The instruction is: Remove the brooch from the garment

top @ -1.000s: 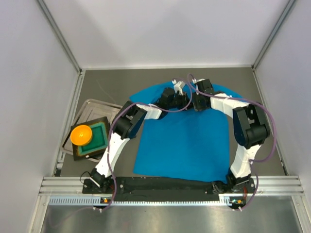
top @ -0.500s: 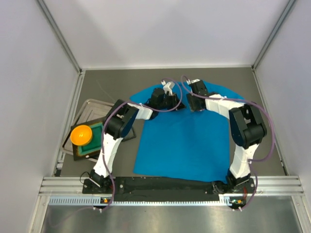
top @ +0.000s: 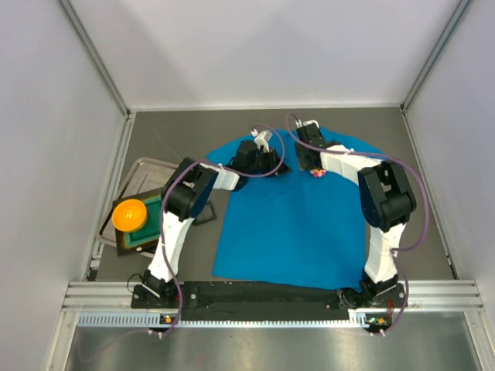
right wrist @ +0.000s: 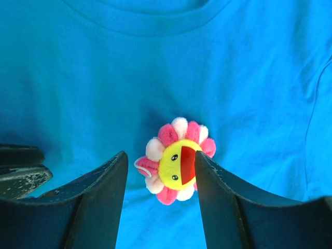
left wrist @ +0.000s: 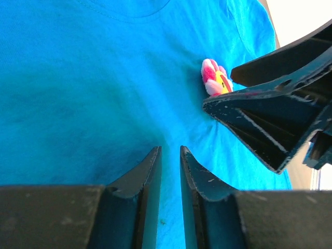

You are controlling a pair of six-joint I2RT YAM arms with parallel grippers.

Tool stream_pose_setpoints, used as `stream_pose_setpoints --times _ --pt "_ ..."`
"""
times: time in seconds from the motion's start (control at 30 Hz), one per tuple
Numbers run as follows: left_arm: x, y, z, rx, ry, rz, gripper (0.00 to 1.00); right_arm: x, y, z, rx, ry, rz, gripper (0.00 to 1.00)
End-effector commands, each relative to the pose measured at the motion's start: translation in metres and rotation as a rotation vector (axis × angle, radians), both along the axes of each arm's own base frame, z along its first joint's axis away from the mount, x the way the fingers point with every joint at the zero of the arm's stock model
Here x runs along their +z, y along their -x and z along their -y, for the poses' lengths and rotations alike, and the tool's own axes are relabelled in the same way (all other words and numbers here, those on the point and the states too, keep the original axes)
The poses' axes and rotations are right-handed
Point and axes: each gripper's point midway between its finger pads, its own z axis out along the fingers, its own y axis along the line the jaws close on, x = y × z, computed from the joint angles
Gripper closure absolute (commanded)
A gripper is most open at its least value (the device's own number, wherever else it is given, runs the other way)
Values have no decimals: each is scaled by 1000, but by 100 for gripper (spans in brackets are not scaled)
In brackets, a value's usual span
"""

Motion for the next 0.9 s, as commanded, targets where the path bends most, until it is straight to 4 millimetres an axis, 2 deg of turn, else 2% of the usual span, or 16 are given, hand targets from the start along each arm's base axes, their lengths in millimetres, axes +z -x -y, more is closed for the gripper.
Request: stream_pose_setpoints --times 0.0,0.23,0.33,0.47,0.63,0.67,0.73,0.87 --pt "33 -5 2 1 57 65 74 1 -2 3 -60 13 -2 46" --pt "31 -3 2 -3 57 61 74 -3 4 9 -88 35 -22 47" --pt "32 -3 2 -4 58 62 74 -6 4 9 -97 35 -38 55" --pt "32 -4 2 -4 55 64 73 -8 5 8 -97 35 -53 74" --pt "30 -4 3 -8 56 59 73 5 7 3 -101 -11 -34 89" --pt "29 -3 3 -7 55 55 73 5 7 3 -99 -14 -35 95" --pt "29 -3 3 -12 56 55 73 10 8 1 -106 -37 -28 100" --pt "28 -1 6 -25 62 50 73 17 16 -10 -82 -119 -39 100"
